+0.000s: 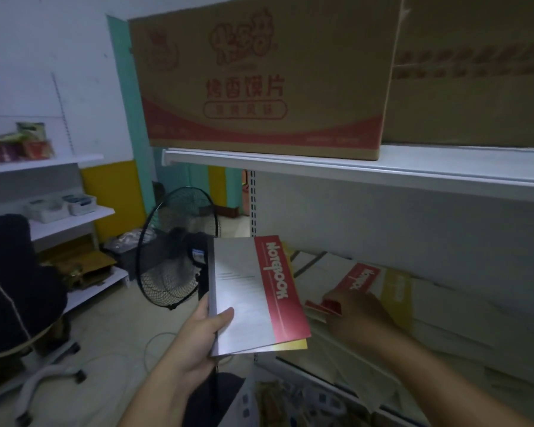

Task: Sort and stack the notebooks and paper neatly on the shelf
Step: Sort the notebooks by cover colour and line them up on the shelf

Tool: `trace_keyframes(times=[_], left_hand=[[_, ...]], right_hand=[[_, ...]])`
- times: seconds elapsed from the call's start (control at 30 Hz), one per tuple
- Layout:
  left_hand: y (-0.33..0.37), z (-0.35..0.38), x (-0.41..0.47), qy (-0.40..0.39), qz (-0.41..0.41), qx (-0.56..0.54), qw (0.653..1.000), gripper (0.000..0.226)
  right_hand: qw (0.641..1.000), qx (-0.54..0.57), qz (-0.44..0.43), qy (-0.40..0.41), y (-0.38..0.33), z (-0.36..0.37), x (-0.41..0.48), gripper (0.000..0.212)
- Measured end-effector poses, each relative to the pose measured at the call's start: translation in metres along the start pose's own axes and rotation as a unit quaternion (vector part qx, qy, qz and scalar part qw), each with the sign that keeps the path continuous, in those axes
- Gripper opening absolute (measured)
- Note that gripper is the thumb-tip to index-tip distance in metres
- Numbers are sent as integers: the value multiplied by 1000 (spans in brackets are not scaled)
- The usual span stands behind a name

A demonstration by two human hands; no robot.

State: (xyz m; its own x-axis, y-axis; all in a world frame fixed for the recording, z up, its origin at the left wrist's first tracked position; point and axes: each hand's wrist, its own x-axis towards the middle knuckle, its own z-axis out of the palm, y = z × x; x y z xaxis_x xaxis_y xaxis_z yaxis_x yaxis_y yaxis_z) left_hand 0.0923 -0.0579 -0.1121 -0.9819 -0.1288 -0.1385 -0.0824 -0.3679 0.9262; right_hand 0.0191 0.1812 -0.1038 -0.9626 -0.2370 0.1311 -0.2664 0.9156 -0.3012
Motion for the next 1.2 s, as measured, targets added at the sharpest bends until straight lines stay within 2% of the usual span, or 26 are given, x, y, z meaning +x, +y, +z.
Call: trace_keyframes(times=[0.1,0.2,0.33,0.43,0.53,0.6,0.63,0.7,0.8,0.93,1.0,1.07,1.13,1.2], left_hand=[[-1,-5,2,-7,-7,-15,1000,37],[-4,-9,2,-19,-7,-17,1000,38],[-8,-19,6,-40,-17,-18,999,35],[-14,-25,7,-56,-28,-10,998,35],[-22,-27,6,-75,-50,-15,996,33],[-26,-23,4,-83,-67,-24,994,32],[-29,-19,2,-88,-73,-28,993,30],[-33,-7,-3,-98,-80,-33,991,23],[-35,16,-14,-108,-90,-24,990,28],[-47,43,-28,-118,-84,1,989,35],[-58,60,-40,-136,-86,14,987,37],[-72,83,-58,-162,-94,22,982,36],[-91,113,-78,-190,-109,33,975,35],[-113,149,-103,-220,-130,38,966,32]], right_hand=[[999,12,32,13,5,0,-1,40],[998,22,52,36,10,5,-4,36],[981,48,55,178,12,5,-11,30],[951,115,97,269,13,-3,-21,29],[900,230,120,350,6,-12,-36,25],[868,305,74,385,-2,-14,-52,21],[864,312,27,395,-7,-13,-61,19],[884,248,-63,390,-11,-4,-78,15],[913,187,-158,327,-3,16,-96,18],[935,186,-188,235,14,20,-131,9],[950,166,-148,220,26,12,-155,12],[951,180,-56,243,46,1,-177,29],[930,238,81,267,72,-15,-201,48],[886,335,222,230,98,-37,-229,58]])
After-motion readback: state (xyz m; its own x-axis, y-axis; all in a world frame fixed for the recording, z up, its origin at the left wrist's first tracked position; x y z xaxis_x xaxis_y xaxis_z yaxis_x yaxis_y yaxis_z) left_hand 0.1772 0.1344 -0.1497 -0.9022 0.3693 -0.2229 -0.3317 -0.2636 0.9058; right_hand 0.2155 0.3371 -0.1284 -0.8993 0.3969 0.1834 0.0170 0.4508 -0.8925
